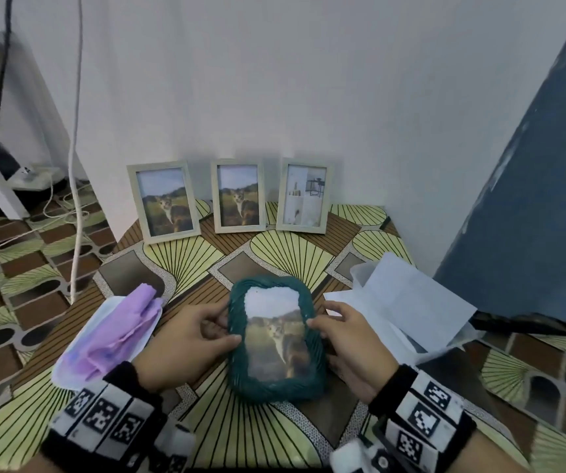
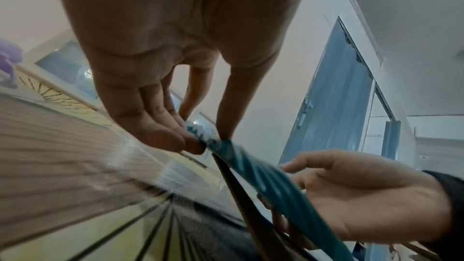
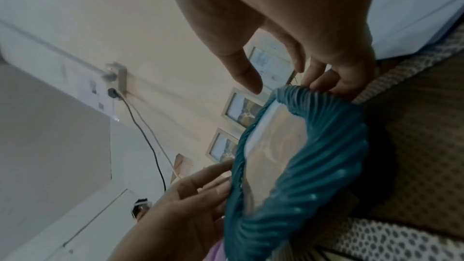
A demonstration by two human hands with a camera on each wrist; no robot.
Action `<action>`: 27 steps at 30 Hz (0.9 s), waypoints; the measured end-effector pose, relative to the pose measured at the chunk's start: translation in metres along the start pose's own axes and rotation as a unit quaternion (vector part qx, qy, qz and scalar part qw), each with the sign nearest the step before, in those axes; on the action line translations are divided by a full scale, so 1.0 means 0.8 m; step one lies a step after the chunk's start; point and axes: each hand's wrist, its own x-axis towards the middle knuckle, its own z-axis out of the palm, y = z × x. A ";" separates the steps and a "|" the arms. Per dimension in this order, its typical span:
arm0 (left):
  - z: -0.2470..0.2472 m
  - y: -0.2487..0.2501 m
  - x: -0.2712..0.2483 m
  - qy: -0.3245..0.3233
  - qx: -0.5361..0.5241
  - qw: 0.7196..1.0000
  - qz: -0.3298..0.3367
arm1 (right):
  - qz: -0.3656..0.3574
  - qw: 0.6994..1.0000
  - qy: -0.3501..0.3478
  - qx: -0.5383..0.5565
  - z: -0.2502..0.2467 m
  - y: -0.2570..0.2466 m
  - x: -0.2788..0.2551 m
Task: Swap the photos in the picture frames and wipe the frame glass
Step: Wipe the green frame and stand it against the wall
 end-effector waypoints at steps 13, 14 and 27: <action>-0.003 0.000 -0.013 0.000 -0.213 0.976 -0.049 | 0.011 0.989 -0.125 0.082 0.000 -0.032 -0.031; -0.004 0.001 -0.015 0.004 -0.216 0.975 -0.044 | 0.008 0.989 -0.132 0.073 0.000 -0.036 -0.033; -0.012 0.018 -0.040 0.029 -0.251 0.967 0.001 | -0.033 0.966 -0.211 0.148 0.011 -0.042 -0.039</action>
